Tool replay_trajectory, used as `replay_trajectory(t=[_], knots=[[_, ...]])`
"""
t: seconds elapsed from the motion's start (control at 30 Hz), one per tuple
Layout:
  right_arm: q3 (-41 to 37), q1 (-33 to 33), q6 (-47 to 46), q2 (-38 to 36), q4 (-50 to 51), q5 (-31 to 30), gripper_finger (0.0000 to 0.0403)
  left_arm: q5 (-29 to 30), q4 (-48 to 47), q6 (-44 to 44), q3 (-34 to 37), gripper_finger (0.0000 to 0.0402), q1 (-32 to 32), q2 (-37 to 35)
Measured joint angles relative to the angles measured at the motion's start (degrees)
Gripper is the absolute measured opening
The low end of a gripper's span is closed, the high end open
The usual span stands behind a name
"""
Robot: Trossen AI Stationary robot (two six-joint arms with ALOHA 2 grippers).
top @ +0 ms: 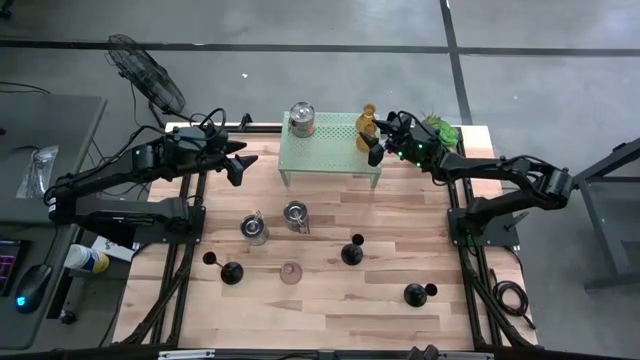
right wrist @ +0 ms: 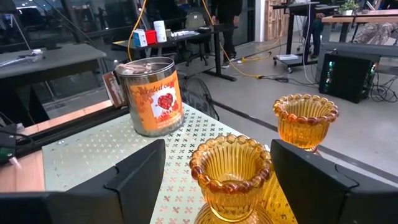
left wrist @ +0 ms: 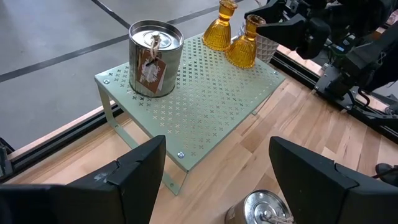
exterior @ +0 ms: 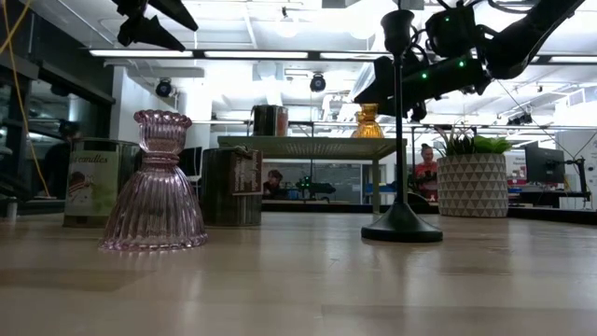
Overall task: Pick & Place candle stick holders
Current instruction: Put the orange candle holder on the shelf
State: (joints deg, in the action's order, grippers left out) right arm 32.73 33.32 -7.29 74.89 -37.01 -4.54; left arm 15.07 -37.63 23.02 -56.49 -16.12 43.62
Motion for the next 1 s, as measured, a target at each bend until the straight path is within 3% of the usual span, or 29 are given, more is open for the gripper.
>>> replay_trajectory(t=[1.0], knots=[[0.0,0.0,-0.3,0.4,0.3,-0.5,0.0284,-0.1,0.0,-0.2,0.0,0.0283,0.0,0.0]])
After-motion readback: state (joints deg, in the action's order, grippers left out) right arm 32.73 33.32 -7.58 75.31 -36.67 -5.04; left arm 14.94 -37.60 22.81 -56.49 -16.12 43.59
